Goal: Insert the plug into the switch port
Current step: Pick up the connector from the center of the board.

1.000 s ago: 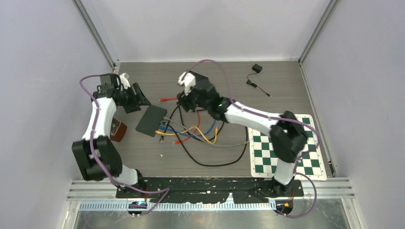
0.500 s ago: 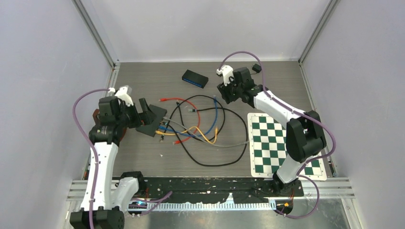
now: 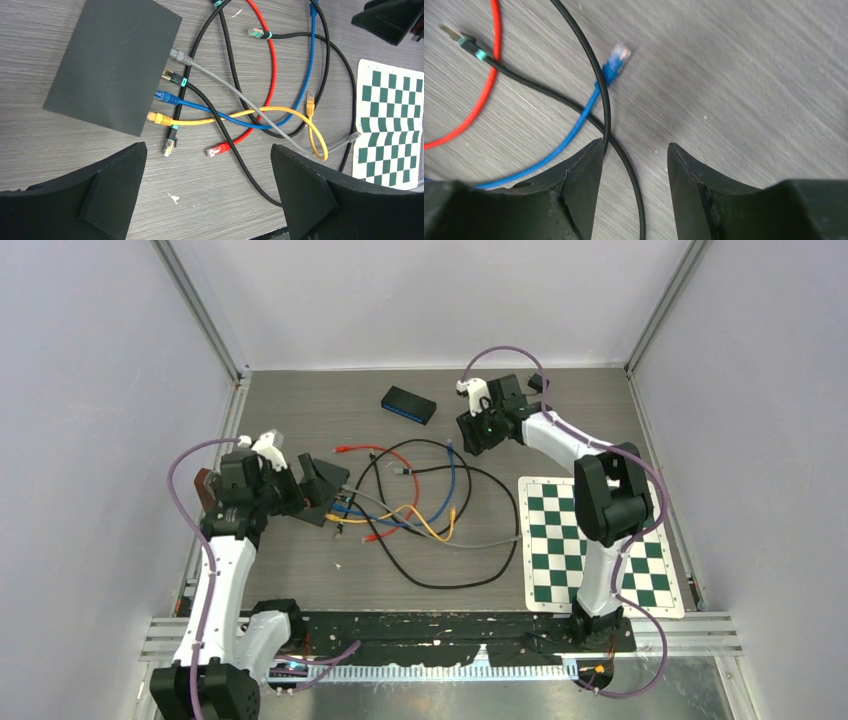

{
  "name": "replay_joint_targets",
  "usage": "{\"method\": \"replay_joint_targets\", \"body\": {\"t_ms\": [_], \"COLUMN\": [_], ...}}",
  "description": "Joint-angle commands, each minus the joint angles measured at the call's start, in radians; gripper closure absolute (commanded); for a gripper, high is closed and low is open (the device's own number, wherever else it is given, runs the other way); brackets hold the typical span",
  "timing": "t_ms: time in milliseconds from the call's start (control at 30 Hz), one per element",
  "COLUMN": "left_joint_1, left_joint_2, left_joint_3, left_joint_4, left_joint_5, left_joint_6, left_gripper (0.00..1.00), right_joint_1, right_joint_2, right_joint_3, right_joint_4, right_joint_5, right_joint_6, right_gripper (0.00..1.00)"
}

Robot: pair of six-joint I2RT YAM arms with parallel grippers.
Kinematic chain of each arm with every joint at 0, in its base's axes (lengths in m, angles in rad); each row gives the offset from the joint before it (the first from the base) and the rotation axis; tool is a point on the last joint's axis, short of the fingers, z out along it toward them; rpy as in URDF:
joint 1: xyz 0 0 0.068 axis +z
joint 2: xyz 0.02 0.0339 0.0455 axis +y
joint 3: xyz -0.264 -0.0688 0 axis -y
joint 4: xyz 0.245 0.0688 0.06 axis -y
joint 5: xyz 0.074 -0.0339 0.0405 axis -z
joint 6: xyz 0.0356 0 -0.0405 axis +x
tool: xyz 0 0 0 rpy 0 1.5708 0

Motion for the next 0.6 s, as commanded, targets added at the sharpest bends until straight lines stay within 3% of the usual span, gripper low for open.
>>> {"method": "replay_joint_targets", "body": {"t_ms": [0,333,567], "left_joint_1": [-0.02,-0.068,-0.067], "left_joint_2": [0.032,0.12,0.15], "left_joint_3": [-0.013,-0.006,0.02], "left_joint_4": [0.068,0.078,0.061], "left_joint_5": [0.058,0.134,0.102], "left_joint_6": [-0.009,-0.004,0.0], "left_gripper": [0.02,0.06,0.1], "right_joint_1": [0.004,0.019,0.07], "right_joint_2": [0.024,0.104,0.161], "right_joint_3": [0.106,0.145,0.31], "right_joint_4": [0.0,-0.049,-0.087], "right_joint_5": [-0.057,-0.091,-0.089], "right_joint_6": [0.058,0.052,0.0], "right_gripper": [0.41,0.36,0.35]}}
